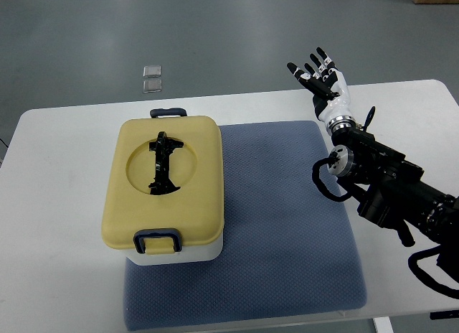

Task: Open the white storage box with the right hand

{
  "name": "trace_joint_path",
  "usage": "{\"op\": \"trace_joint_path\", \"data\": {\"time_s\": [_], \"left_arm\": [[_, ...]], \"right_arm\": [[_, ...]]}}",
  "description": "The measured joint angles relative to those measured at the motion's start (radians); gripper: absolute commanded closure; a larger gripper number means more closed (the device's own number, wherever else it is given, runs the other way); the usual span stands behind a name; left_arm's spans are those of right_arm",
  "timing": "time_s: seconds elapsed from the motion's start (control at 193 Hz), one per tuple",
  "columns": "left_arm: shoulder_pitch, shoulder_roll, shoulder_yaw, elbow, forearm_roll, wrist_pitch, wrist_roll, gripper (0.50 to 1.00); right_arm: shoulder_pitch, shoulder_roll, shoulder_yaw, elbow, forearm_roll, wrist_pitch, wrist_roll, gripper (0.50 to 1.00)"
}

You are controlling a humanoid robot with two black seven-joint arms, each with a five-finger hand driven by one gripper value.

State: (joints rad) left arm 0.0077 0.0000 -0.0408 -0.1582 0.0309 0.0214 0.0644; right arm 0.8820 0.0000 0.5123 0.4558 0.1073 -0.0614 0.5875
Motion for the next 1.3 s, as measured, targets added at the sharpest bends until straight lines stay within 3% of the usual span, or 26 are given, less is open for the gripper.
{"op": "trace_joint_path", "data": {"time_s": [1.3], "left_arm": [[-0.002, 0.000, -0.002, -0.001, -0.002, 0.002, -0.002, 0.500]], "right_arm": [[0.015, 0.000, -0.056, 0.005, -0.027, 0.004, -0.001, 0.570]]}}
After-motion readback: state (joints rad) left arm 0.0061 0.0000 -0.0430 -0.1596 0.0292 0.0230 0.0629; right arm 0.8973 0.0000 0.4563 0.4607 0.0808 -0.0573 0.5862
